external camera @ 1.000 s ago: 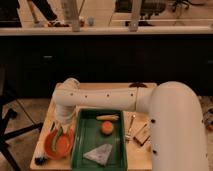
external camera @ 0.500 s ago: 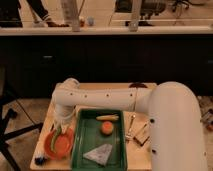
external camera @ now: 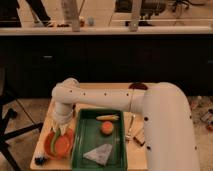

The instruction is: Place pepper in red bowl

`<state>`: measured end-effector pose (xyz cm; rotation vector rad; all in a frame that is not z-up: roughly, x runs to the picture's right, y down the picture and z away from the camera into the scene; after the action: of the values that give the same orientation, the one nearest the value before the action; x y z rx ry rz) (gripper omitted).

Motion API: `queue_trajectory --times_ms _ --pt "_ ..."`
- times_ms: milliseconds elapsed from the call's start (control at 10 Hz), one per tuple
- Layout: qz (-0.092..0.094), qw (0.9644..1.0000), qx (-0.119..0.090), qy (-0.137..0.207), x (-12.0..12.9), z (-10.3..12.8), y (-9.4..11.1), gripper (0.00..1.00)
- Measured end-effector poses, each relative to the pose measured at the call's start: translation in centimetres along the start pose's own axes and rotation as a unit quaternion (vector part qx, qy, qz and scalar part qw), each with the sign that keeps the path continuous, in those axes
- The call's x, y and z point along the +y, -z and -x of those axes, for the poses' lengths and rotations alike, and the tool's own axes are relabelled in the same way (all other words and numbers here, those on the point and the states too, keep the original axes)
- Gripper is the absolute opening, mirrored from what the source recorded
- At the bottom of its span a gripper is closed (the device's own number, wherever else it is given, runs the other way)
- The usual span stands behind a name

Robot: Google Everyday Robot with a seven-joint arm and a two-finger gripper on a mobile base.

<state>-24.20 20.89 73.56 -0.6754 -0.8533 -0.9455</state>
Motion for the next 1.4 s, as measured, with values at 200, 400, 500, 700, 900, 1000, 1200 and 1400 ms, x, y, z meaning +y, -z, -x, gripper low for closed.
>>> queue_trajectory --times_ms 200,400,500,700,900,1000,1200,1400 --pt "0.011 0.9995 -0.028 0.005 0.0 0.1 -0.8 0.0" --pt "0.019 0.9986 -0.049 0.004 0.1 0.2 -1.5 0.01" --pt "0.021 0.9982 -0.056 0.002 0.2 0.2 -1.6 0.07" --pt "0.021 0.9966 -0.08 -0.001 0.4 0.3 -1.9 0.27" --pt "0.019 0.9963 -0.084 -0.002 0.4 0.3 -2.1 0.47" --pt "0.018 0.9961 -0.086 -0.002 0.3 0.3 -2.2 0.57" --pt "0.017 0.9958 -0.09 -0.003 0.1 0.2 -2.4 0.76" --pt "0.019 0.9954 -0.093 -0.001 -0.2 0.3 -2.9 0.8"
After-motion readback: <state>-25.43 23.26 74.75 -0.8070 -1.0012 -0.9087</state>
